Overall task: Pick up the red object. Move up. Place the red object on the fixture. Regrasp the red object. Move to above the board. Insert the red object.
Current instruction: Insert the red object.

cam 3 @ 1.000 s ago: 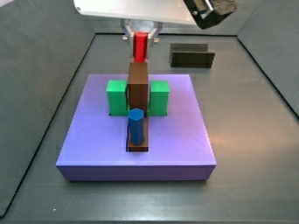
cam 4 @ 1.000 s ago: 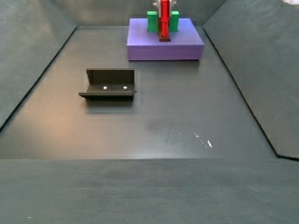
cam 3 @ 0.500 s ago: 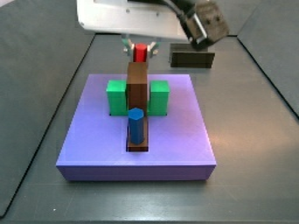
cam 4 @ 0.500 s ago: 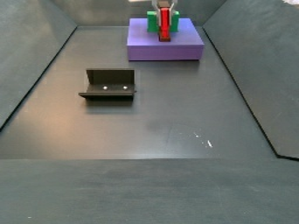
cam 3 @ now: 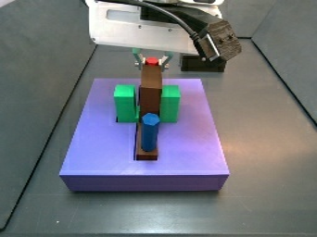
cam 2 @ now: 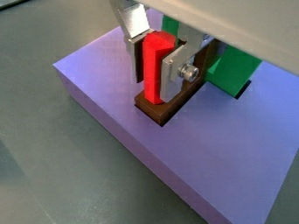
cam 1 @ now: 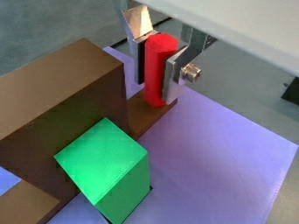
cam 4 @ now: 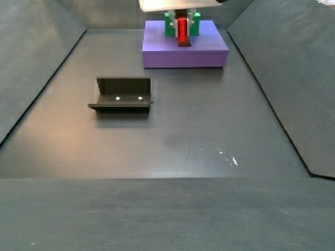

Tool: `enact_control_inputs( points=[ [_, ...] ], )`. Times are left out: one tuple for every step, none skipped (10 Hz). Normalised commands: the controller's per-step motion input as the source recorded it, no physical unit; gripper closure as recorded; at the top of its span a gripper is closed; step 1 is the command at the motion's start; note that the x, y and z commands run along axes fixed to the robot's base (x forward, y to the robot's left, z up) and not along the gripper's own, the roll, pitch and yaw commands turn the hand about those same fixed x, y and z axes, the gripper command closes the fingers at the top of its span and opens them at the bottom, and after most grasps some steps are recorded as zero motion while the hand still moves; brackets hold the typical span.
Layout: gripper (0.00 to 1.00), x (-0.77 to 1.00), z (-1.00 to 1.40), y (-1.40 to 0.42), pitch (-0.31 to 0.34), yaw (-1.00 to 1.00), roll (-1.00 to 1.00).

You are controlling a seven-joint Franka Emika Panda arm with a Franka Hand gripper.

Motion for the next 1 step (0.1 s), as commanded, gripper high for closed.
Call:
enact_control_inputs(
  points=[
    [1.0,0.0,0.0,0.0,0.0,0.0,0.0]
  ],
)
